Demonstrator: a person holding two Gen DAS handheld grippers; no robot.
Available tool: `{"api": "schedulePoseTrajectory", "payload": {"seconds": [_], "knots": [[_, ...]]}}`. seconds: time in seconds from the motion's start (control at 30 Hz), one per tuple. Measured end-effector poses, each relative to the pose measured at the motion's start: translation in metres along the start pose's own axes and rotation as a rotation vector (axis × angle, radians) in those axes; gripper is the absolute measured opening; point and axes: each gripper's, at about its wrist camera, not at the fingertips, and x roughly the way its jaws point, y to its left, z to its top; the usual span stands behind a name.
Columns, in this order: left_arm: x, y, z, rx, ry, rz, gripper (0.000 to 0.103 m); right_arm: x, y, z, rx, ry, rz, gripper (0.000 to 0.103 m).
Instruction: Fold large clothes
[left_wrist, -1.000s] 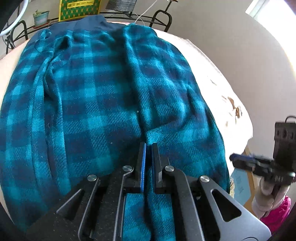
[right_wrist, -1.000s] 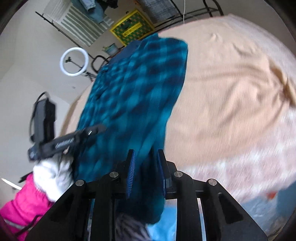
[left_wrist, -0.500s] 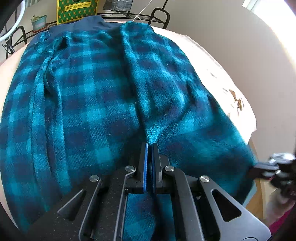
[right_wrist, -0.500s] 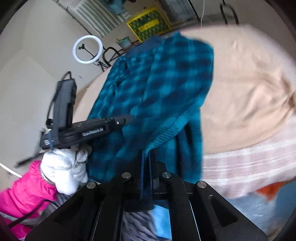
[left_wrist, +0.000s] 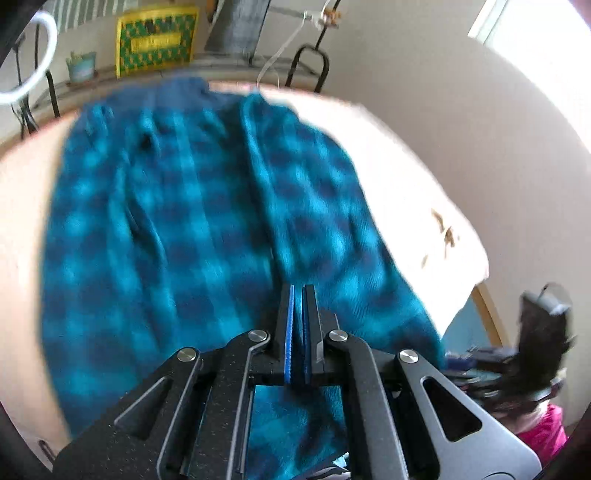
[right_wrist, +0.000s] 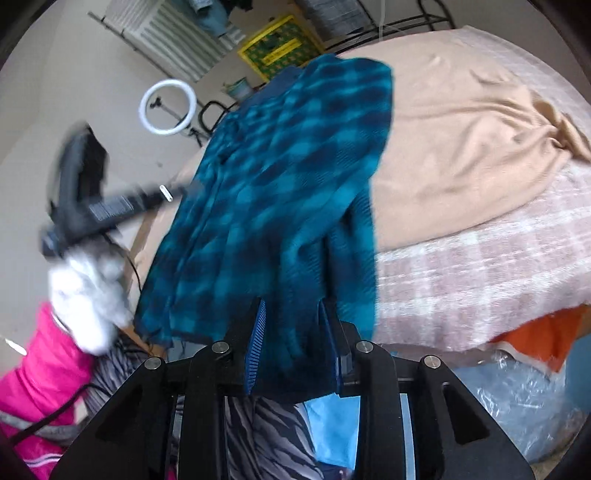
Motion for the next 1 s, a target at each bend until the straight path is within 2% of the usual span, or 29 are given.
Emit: {"api": "schedulePoseTrajectory", "payload": {"seconds": [0.03, 0.1, 0.2, 0.27, 0.33, 0.4, 0.5, 0.57, 0.7, 0.87, 0.93, 1.0], "knots": [[-0.014, -0.001, 0.01, 0.017, -0.024, 0.009, 0.001, 0.005, 0.003, 0.0, -0.012, 0.006, -0.027, 0.005], [-0.049, -0.005, 0.032, 0.056, -0.088, 0.036, 0.001, 0.013, 0.004, 0.003, -0.022, 0.027, -0.138, 0.004], [-0.106, -0.014, 0.068, 0.108, -0.197, 0.075, 0.001, 0.015, -0.001, 0.001, 0.004, 0.048, -0.196, 0.004], [-0.14, -0.021, 0.087, 0.132, -0.26, 0.092, 0.001, 0.014, 0.0, -0.002, -0.009, 0.056, -0.206, 0.004], [-0.172, -0.028, 0.104, 0.155, -0.316, 0.112, 0.001, 0.01, 0.004, -0.005, -0.023, 0.067, -0.181, 0.006], [-0.201, -0.036, 0.121, 0.176, -0.365, 0.126, 0.001, -0.001, 0.008, -0.005, -0.024, 0.047, -0.176, 0.008], [-0.235, -0.049, 0.142, 0.206, -0.412, 0.137, 0.001, -0.027, 0.01, -0.002, -0.014, -0.033, -0.146, 0.008], [-0.252, -0.06, 0.152, 0.231, -0.437, 0.148, 0.001, -0.056, 0.013, 0.001, -0.005, -0.12, -0.12, 0.008], [-0.282, -0.085, 0.17, 0.28, -0.472, 0.165, 0.001, -0.128, 0.017, 0.007, 0.004, -0.302, -0.125, 0.008], [-0.311, -0.114, 0.186, 0.324, -0.503, 0.182, 0.001, -0.229, 0.012, 0.012, 0.039, -0.532, -0.173, 0.008], [-0.318, -0.121, 0.187, 0.332, -0.51, 0.168, 0.001, -0.265, 0.013, 0.013, 0.032, -0.599, -0.224, 0.008], [-0.32, -0.124, 0.184, 0.321, -0.506, 0.133, 0.001, -0.287, 0.014, 0.016, 0.006, -0.62, -0.267, 0.008]]}}
